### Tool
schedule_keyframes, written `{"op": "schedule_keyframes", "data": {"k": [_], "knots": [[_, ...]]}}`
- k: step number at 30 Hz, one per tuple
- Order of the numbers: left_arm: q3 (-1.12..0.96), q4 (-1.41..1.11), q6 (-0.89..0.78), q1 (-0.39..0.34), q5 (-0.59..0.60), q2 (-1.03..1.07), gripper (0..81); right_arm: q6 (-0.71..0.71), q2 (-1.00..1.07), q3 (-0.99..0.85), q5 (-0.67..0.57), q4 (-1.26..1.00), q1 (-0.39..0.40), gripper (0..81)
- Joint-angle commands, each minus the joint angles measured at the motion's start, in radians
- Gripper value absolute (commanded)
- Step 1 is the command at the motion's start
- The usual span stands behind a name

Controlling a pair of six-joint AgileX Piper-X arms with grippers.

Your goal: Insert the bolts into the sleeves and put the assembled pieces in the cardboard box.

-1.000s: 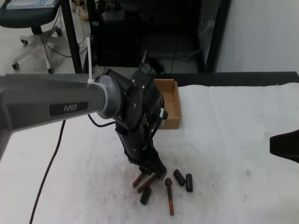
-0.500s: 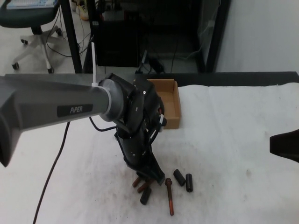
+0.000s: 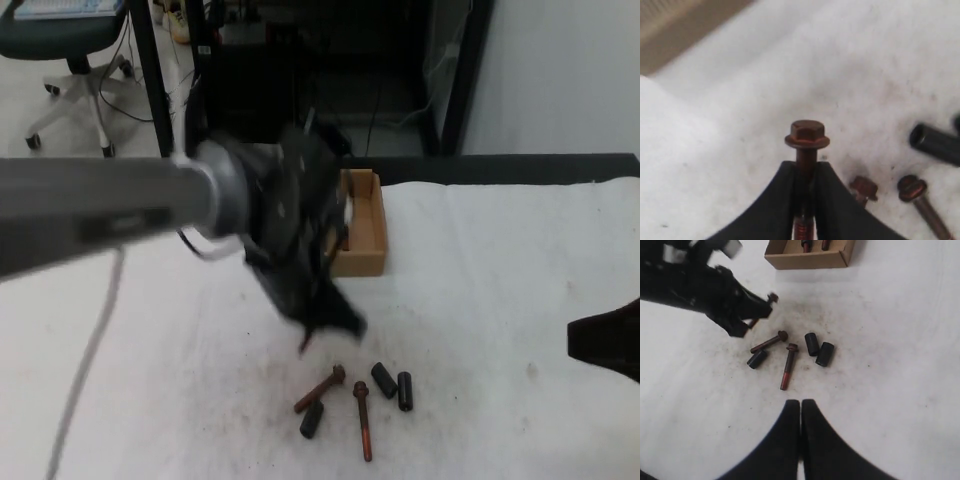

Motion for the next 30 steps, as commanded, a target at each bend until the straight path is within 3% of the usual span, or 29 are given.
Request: {"op": "schedule_keyframes", "data": {"k": [1,6,15,19,23,25,30], "knots": [[-0.008,-0.057,-0.018,0.010,-0.091,-0.146,0.3,0.002,0.017,0.001,-0.026,-0.020,0.000,0.8],[0.019,-0.079,-0.035,0.051,-0.133,-0.347,0.3,0.037,0.191,-0.003,-0.032,-0.156,0.059,0.8],[0.351,-0.079,-0.038,0.096,-0.126,-0.828,0.3,-0.020,0.591,-0.166,-0.023,-0.229,0.292,0.8],[0.563,-0.079,-0.138,0.096,-0.101,-1.083,0.3,-0.100,0.753,-0.301,0.097,-0.168,0.374,0.8],[0.715,-0.079,-0.196,0.096,-0.048,-1.282,0.3,-0.246,0.885,-0.433,0.273,-0.067,0.406,0.2],[0.762,-0.077,-0.195,0.096,-0.015,-1.361,0.3,-0.270,0.938,-0.483,0.312,-0.036,0.406,4.7],[0.822,-0.077,-0.195,0.096,0.002,-1.500,0.3,-0.270,1.003,-0.558,0.379,-0.031,0.388,28.3]]}}
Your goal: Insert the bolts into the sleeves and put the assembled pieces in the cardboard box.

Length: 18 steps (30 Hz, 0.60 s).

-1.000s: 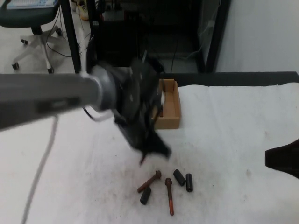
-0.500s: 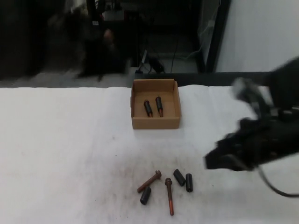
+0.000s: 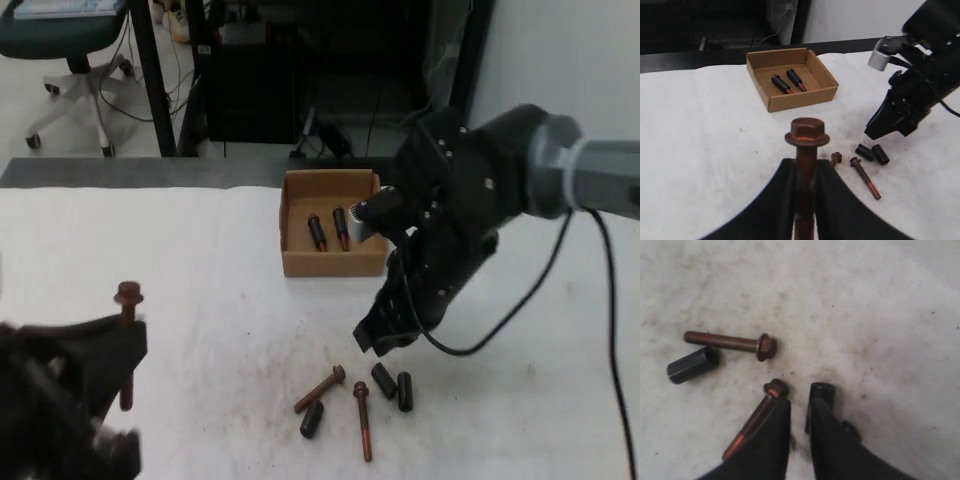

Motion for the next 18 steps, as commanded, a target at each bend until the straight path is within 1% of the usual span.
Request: {"op": "schedule_keyframes", "data": {"k": [1,2,3,7,18], "knots": [[0.008,-0.018,-0.013,0.002,0.009,-0.033,0.3,-0.015,0.027,-0.047,0.085,0.005,-0.010,31.4],[0.009,-0.015,-0.013,0.002,0.009,-0.039,0.3,-0.021,0.033,-0.051,0.114,0.004,-0.010,34.0],[0.009,-0.015,-0.013,0.002,0.009,-0.041,0.3,-0.029,0.041,-0.055,0.131,0.008,-0.010,34.7],[0.009,0.004,-0.013,0.002,0.009,-0.041,0.3,-0.029,0.067,-0.055,0.133,0.010,-0.010,33.0],[0.011,0.012,-0.001,0.002,0.009,-0.041,0.3,-0.029,0.139,-0.055,0.129,0.012,-0.002,32.9]]}}
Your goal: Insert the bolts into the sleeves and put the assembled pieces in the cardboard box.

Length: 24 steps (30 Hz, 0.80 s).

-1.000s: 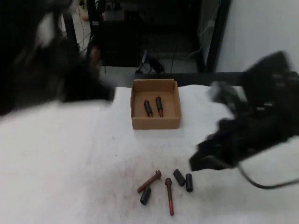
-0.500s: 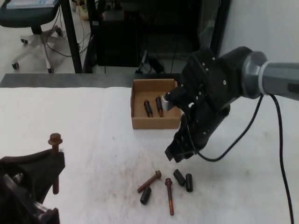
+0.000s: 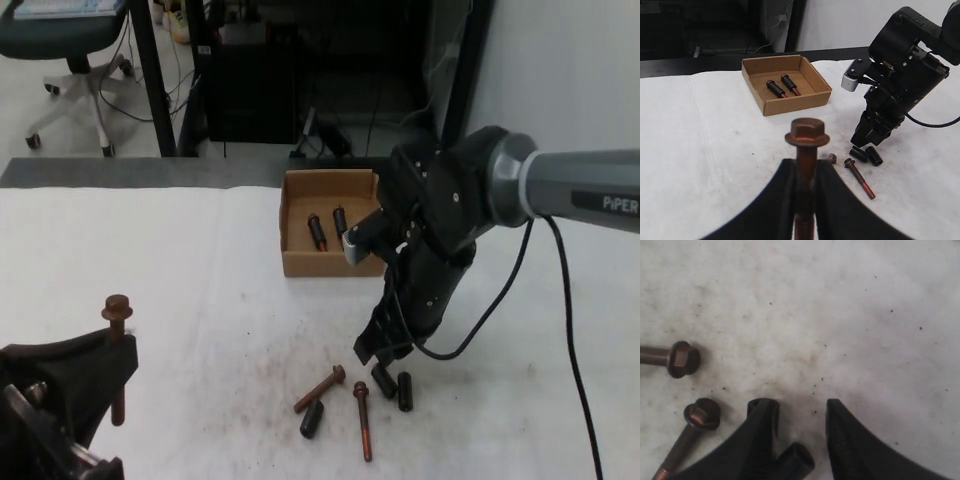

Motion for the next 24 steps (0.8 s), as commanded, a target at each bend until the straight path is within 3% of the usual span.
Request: {"op": "schedule_keyframes", "data": {"k": [1,12,24], "knots": [[0.001,-0.006,0.004,0.002,0.000,-0.007,0.3,-0.006,0.014,-0.007,0.000,0.009,0.002,32.9],[0.020,-0.006,0.004,0.002,0.000,-0.007,0.3,-0.006,0.026,-0.026,-0.011,0.052,0.002,32.9],[0.035,-0.011,0.004,0.002,0.000,-0.005,0.3,-0.006,-0.027,-0.195,-0.012,0.146,0.005,32.9]]}}
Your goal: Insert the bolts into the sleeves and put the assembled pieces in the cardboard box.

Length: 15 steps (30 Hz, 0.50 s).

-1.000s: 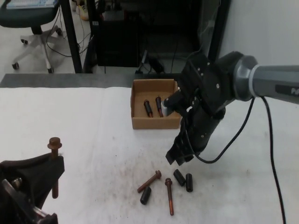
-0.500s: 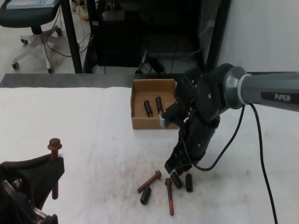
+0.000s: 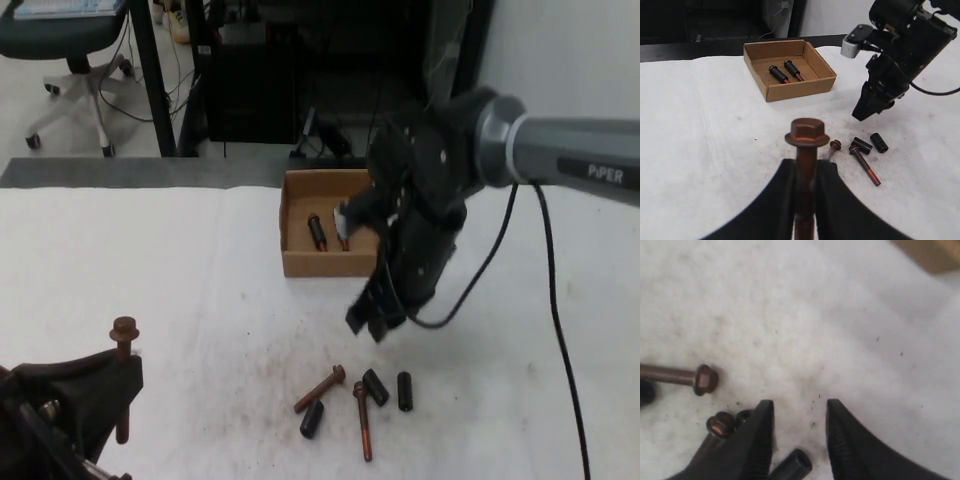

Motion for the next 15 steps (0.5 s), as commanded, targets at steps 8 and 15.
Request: {"op": "schedule_keyframes", "data": {"k": [8,15], "knots": [[-0.001,-0.015,0.004,0.002,0.000,-0.005,0.3,-0.001,-0.070,-0.010,-0.015,0.037,0.071,32.9],[-0.001,-0.015,0.004,0.002,0.000,-0.005,0.3,-0.001,-0.070,0.122,-0.015,0.048,0.079,32.9]]}}
